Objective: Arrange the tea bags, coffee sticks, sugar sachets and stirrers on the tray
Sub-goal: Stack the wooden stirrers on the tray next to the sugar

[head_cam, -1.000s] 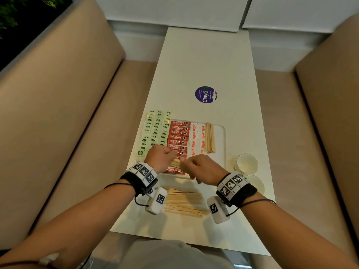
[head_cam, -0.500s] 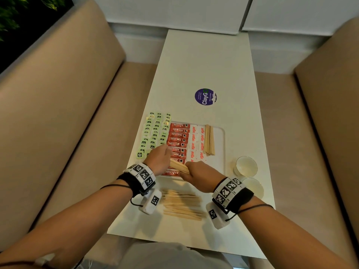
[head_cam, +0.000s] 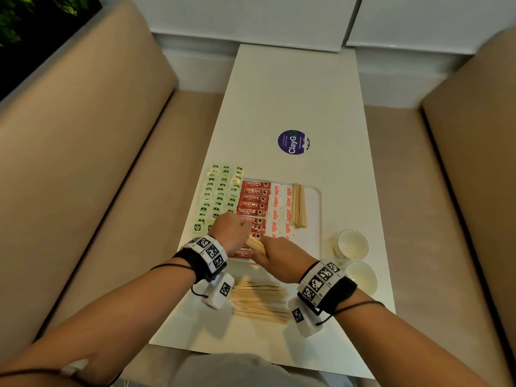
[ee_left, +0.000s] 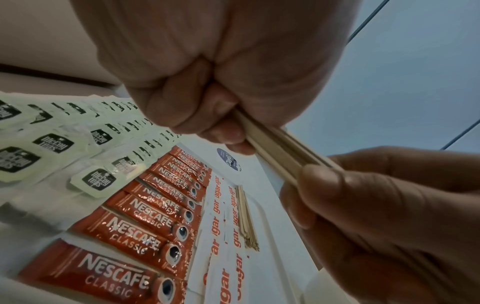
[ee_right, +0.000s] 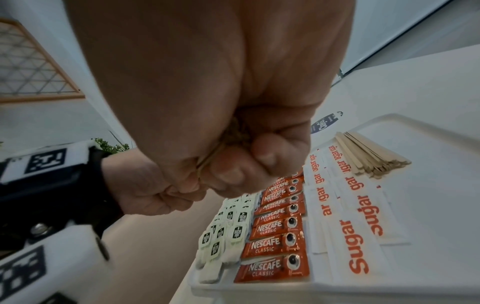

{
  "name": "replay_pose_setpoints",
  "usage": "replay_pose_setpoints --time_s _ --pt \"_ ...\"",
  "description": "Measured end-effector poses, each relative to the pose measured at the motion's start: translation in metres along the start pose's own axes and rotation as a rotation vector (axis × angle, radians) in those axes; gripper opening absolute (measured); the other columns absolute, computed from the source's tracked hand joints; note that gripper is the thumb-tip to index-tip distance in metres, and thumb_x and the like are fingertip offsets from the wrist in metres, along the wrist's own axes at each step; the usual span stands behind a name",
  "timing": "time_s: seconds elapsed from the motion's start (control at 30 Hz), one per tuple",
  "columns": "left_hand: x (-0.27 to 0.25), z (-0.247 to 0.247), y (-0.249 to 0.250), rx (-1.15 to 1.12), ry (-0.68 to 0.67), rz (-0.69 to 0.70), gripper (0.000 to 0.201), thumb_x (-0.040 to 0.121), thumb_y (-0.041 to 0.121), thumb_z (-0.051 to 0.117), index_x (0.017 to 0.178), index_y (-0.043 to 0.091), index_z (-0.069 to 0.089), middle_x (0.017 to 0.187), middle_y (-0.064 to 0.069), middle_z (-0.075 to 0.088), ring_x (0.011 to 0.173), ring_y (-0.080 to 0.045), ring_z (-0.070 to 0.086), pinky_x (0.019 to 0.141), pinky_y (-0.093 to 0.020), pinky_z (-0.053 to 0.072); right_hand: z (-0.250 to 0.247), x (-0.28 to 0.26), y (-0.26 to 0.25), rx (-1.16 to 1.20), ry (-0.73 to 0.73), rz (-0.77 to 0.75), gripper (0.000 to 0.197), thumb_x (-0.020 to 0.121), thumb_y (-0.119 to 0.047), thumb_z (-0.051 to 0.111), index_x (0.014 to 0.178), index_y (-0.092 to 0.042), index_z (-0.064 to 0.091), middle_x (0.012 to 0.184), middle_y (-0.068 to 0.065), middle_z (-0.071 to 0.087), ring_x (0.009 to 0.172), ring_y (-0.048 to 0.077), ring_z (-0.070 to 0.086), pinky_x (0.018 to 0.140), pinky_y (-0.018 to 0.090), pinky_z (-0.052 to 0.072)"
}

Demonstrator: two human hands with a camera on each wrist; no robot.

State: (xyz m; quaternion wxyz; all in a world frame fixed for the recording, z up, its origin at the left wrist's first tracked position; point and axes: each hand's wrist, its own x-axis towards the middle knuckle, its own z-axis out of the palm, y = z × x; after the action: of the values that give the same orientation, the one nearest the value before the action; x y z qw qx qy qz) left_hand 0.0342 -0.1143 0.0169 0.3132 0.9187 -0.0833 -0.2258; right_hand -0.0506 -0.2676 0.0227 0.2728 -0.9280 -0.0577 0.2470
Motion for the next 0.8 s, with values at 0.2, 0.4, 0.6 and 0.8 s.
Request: replay_pose_setpoints --time_s 0.2,0.4,0.6,0.8 --pt "0.021 -0.003 0.014 0.057 -0.066 0.116 0.048 0.093 0.024 0.053 0.047 0.013 0.045 0.046 -0.004 0.041 0.044 -0.019 0.036 0.048 -0.029 0.035 -0.009 0.003 0.000 0.113 -0.041 0.021 0.043 0.102 -0.052 0.047 0.127 -0.016 0.045 0.105 0.005 0.064 0.085 0.019 0.060 0.071 0.036 0.049" --pt "0.043 0.000 0.031 0.178 -0.233 0.216 0.049 0.094 0.023 0.050 0.046 0.016 0.039 0.044 0.001 0.033 0.043 -0.016 0.029 0.047 -0.027 0.028 -0.006 0.009 0.008 0.055 -0.005 0.111 0.035 0.104 -0.050 0.039 0.111 -0.016 0.045 0.096 0.001 0.058 0.082 0.021 0.057 0.072 0.038 0.050" --pt "0.067 0.014 0.039 0.239 -0.329 0.234 0.050 0.095 0.028 0.048 0.047 0.017 0.040 0.047 -0.001 0.039 0.047 -0.021 0.040 0.051 -0.033 0.037 -0.007 0.020 0.017 -0.022 0.038 0.200 0.041 0.105 -0.053 0.030 0.101 -0.015 0.044 0.088 0.002 0.056 0.077 0.024 0.056 0.066 0.036 0.042" --pt "0.092 0.023 0.053 0.149 -0.282 0.218 0.053 0.098 0.044 0.051 0.059 0.008 0.054 0.056 -0.006 0.052 0.054 -0.019 0.051 0.059 -0.034 0.045 -0.022 0.034 0.032 -0.030 0.063 0.272 0.039 0.106 -0.048 0.029 0.095 -0.013 0.042 0.073 -0.005 0.045 0.065 0.018 0.048 0.064 0.035 0.038"
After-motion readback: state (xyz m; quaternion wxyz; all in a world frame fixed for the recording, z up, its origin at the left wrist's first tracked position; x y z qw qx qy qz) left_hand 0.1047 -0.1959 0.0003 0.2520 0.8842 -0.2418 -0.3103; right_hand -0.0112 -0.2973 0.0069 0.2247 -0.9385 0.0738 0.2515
